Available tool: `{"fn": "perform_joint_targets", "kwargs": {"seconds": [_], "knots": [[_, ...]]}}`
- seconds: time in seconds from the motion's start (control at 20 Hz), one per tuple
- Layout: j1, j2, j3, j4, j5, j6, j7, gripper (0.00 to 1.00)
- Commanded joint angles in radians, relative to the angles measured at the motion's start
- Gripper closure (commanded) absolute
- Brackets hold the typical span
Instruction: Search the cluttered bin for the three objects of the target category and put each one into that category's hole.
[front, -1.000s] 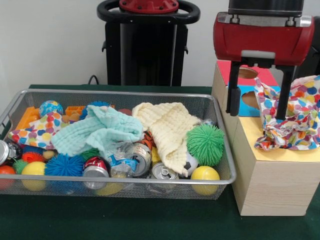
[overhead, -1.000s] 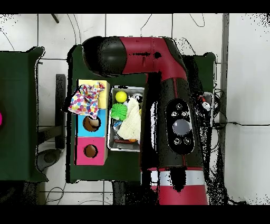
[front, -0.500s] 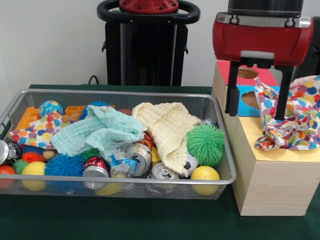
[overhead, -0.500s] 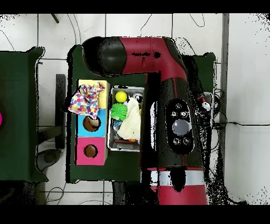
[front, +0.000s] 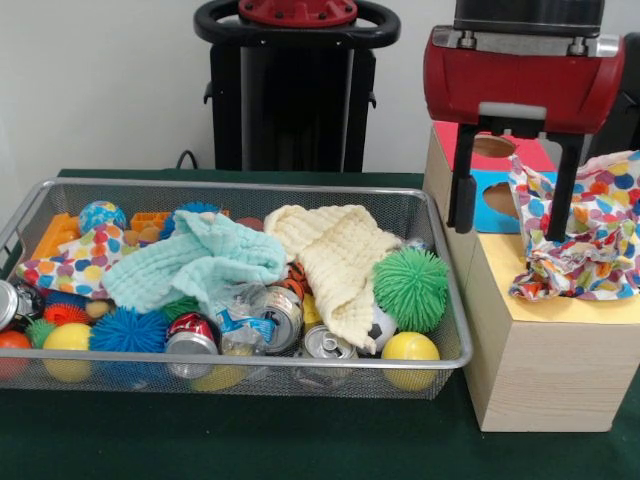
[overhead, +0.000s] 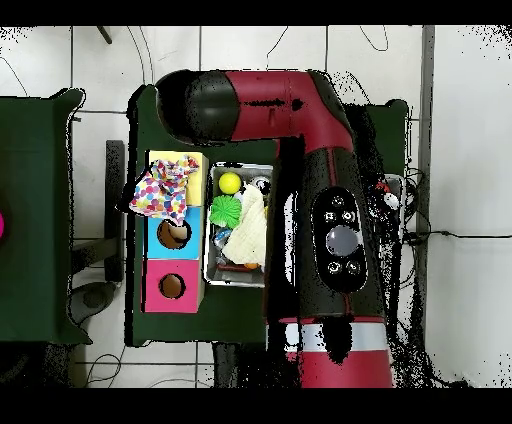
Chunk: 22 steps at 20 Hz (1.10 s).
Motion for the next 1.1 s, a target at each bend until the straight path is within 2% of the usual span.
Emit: {"fn": "perform_joint_targets", "kwargs": {"seconds": [0.05,0.45,0.95,1.1], "knots": [[0.007,-0.018,-0.022,0.114,-0.077,0.100,-0.125,0.00],[0.026,-0.004,-0.042,0.089,-0.122,0.126,-0.108,0.00],[0.030,0.004,-0.036,0.087,-0.124,0.121,-0.098,0.00],[0.030,-0.005,-0.037,0.111,-0.122,0.106,-0.094,0.00]]}}
